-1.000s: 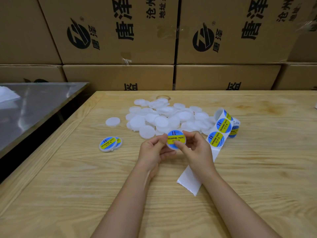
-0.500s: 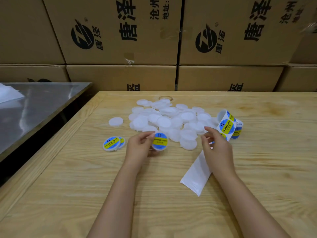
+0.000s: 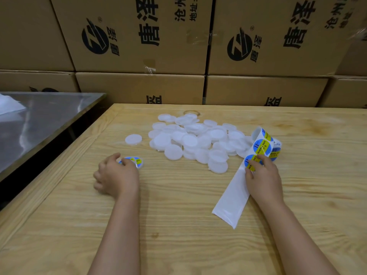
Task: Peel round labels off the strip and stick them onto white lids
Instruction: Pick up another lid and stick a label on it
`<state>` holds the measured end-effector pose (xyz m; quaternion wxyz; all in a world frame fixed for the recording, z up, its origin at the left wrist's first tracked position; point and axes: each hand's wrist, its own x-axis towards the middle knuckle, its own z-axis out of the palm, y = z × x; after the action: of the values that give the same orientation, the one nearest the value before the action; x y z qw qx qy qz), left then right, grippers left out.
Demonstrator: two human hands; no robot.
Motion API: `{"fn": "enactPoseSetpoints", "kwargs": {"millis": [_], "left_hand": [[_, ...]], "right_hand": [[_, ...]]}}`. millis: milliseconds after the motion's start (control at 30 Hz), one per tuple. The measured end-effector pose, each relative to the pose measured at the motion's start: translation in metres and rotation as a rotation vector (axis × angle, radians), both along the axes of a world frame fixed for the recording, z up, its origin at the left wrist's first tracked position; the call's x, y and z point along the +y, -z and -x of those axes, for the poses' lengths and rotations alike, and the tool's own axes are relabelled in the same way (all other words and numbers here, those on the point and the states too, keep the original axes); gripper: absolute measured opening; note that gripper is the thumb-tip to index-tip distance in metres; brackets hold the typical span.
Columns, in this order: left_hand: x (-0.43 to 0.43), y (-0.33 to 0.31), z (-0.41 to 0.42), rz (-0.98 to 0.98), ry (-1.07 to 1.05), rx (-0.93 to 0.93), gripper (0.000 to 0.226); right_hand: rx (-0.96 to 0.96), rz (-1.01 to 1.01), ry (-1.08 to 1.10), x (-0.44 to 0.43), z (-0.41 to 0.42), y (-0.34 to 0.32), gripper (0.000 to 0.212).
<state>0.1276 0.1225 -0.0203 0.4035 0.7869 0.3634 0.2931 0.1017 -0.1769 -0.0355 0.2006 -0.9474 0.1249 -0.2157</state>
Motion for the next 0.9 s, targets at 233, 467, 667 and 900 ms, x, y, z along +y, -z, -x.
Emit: {"fn": "enactPoseSetpoints", "kwargs": {"millis": [233,467,667,900], "left_hand": [[-0.051,-0.003,0.008,-0.061,0.533,-0.389,0.022],[-0.122,0.013,0.031,-0.530,1.338,-0.301,0.023],[-0.127,0.017,0.031,-0.596,1.445,-0.164,0.029],[-0.126,0.016,0.032,-0.503,1.439,-0.166,0.024]], "right_hand": [[0.063,0.112,0.060,0.000,0.001,-0.003,0.026],[0.114,0.058,-0.007,0.002,0.000,-0.006,0.032],[0.100,0.053,-0.062,0.006,0.001,-0.004,0.038],[0.156,0.091,-0.059,0.006,0.001,-0.005,0.039]]}}
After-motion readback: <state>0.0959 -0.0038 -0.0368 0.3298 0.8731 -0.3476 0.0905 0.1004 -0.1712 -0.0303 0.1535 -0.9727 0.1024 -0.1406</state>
